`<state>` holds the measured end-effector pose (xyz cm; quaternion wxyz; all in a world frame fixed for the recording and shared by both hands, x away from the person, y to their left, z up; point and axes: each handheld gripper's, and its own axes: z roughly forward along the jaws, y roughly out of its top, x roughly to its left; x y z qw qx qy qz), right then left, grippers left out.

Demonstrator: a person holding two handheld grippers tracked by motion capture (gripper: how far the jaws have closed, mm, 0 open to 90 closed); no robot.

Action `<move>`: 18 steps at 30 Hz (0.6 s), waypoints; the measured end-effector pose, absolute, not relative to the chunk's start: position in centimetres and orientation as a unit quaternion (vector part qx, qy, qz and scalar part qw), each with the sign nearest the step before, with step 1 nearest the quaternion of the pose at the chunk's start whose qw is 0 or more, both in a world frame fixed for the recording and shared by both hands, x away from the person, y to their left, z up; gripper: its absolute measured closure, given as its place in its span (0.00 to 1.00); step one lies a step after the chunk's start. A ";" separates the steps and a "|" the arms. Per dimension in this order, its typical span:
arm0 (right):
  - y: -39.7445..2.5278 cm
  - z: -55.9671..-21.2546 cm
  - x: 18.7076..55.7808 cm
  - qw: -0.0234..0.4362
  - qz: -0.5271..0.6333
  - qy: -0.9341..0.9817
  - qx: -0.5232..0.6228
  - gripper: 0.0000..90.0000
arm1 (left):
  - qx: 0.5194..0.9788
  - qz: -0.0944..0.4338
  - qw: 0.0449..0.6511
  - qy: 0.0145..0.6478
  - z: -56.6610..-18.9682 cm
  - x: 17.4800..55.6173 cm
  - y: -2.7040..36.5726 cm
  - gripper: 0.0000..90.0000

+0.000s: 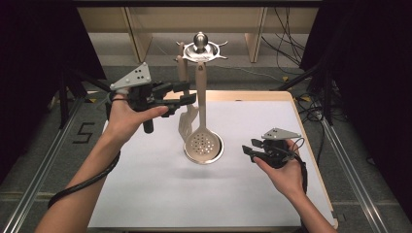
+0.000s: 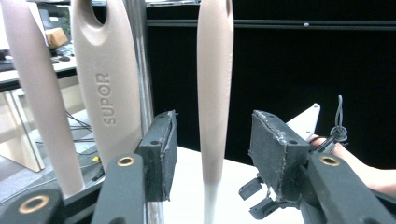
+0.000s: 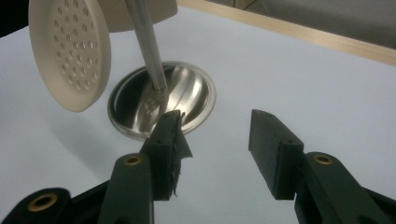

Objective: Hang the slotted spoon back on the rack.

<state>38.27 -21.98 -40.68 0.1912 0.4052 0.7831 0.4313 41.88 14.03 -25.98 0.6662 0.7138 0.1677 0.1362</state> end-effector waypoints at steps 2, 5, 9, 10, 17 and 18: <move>-22.0 -40.7 38.3 0.194 0.431 0.784 0.402 0.61 | 0.710 0.142 0.667 0.174 -26.1 41.5 14.3 0.54; -22.0 -40.5 38.2 0.180 0.429 0.784 0.411 0.61 | 0.710 0.150 0.664 0.181 -26.2 40.9 14.7 0.52; -22.1 -40.6 38.3 0.190 0.435 0.781 0.406 0.61 | 0.710 0.155 0.661 0.185 -26.4 40.2 15.2 0.51; -22.0 -40.6 38.2 0.178 0.437 0.780 0.411 0.61 | 0.710 0.156 0.661 0.186 -26.4 40.1 15.3 0.50; -22.1 -40.4 38.1 0.188 0.431 0.780 0.413 0.60 | 0.712 0.161 0.655 0.197 -27.6 39.3 16.4 0.46; -22.1 -40.4 38.2 0.188 0.435 0.777 0.413 0.60 | 0.711 0.161 0.655 0.200 -27.7 39.2 16.6 0.46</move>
